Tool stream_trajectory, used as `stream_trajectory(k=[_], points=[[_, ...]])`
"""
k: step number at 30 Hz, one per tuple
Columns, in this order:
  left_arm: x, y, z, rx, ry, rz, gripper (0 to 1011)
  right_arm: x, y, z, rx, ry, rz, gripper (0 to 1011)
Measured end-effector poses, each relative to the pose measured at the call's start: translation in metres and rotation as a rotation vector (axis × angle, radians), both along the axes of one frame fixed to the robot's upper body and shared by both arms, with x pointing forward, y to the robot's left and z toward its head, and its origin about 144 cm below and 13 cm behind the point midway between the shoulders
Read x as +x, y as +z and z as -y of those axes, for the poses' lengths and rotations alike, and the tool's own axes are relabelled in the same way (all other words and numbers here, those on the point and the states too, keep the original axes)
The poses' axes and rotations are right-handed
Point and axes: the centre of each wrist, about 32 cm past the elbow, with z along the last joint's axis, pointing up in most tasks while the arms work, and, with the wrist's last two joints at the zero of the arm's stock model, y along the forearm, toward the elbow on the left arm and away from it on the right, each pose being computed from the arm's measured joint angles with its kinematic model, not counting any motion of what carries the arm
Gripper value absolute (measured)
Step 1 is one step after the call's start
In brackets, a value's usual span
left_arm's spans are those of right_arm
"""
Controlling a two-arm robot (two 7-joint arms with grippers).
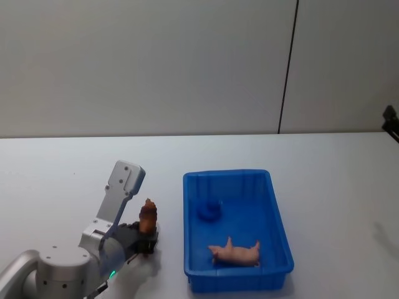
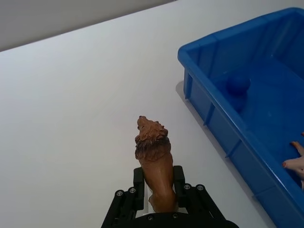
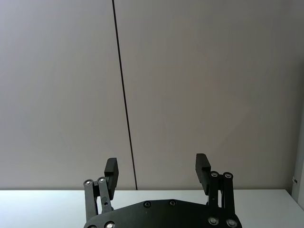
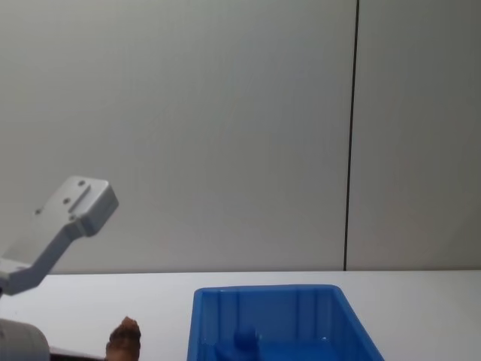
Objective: Pick up the two dolls from the table and place them into the box.
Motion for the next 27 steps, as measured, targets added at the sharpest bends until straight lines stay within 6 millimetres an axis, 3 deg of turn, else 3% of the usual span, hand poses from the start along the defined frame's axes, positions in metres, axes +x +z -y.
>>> stream_trajectory(k=[10,27], points=[[0.001,0.010,-0.006,0.008,0.014,0.089,372,0.000,0.000,0.000,0.000,0.000,0.000,1001],[0.015,0.050,-0.008,-0.061,-0.081,0.299,372,0.000,0.000,0.000,0.000,0.000,0.000,1001]])
